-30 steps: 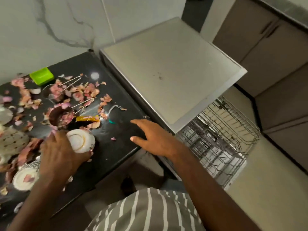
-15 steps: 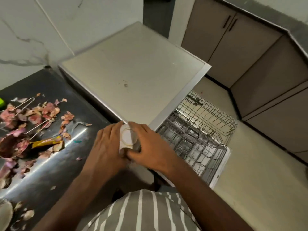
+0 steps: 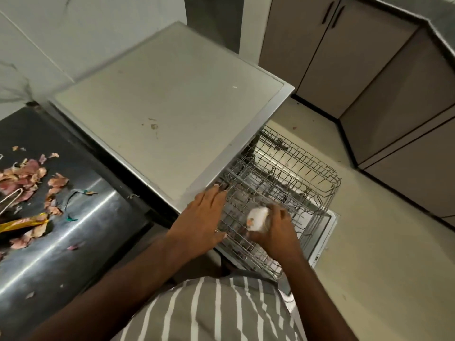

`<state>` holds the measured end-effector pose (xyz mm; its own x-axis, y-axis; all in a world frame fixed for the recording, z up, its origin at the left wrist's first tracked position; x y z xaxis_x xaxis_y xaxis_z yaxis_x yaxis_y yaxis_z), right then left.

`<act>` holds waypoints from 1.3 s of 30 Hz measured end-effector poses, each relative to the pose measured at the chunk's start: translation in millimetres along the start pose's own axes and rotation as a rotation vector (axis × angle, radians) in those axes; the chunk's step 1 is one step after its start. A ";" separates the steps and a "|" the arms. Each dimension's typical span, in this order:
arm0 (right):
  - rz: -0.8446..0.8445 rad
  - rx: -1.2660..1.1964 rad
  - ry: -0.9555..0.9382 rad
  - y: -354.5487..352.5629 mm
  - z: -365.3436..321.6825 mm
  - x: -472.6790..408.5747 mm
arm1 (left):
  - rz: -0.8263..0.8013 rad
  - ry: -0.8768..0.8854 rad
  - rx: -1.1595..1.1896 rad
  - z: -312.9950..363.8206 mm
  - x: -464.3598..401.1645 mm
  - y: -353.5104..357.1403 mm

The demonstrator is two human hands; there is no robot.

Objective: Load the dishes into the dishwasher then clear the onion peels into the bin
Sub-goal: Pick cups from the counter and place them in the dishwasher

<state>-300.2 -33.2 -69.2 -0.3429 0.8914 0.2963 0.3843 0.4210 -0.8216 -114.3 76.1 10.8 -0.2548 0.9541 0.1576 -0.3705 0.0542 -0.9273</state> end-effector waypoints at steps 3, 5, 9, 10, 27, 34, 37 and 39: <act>-0.135 0.096 0.075 33.0 60.3 -14.7 | -0.040 -0.020 -0.057 -6.9 -5.3 13.2; -0.205 0.138 0.103 50.6 83.8 -22.6 | -0.054 -0.055 -0.100 -14.0 -8.7 18.0; -0.306 0.198 0.110 85.2 110.4 -40.9 | -0.014 -0.128 -0.160 -27.3 -11.6 15.6; -0.324 0.204 0.114 92.5 113.8 -43.5 | 0.002 -0.153 -0.166 -30.7 -11.7 14.1; -0.321 0.131 -0.070 112.8 129.8 -68.4 | 0.074 -0.283 -0.023 -51.3 -22.4 -3.5; -0.387 0.387 -0.266 112.6 121.7 -58.0 | 0.087 -0.316 -0.016 -49.4 -20.5 -2.1; -0.361 0.533 -0.350 115.8 121.7 -49.8 | 0.096 -0.319 -0.015 -49.2 -19.7 -0.7; -0.353 0.613 -0.376 114.2 124.8 -44.3 | 0.101 -0.315 -0.006 -49.9 -19.3 -0.3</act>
<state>-348.0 -45.5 -236.9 -0.6646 0.5604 0.4942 -0.3027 0.4029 -0.8638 -64.7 72.4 -8.9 -0.5541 0.8166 0.1615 -0.3244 -0.0331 -0.9453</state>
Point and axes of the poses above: each hand's wrist, its own x-axis away from the middle knuckle, its own y-axis out of the palm, z = x × y, the point moved 4 cm from there along -x, towards the middle knuckle, and after that the axes turned 11 degrees about z, right-handed, at the moved point
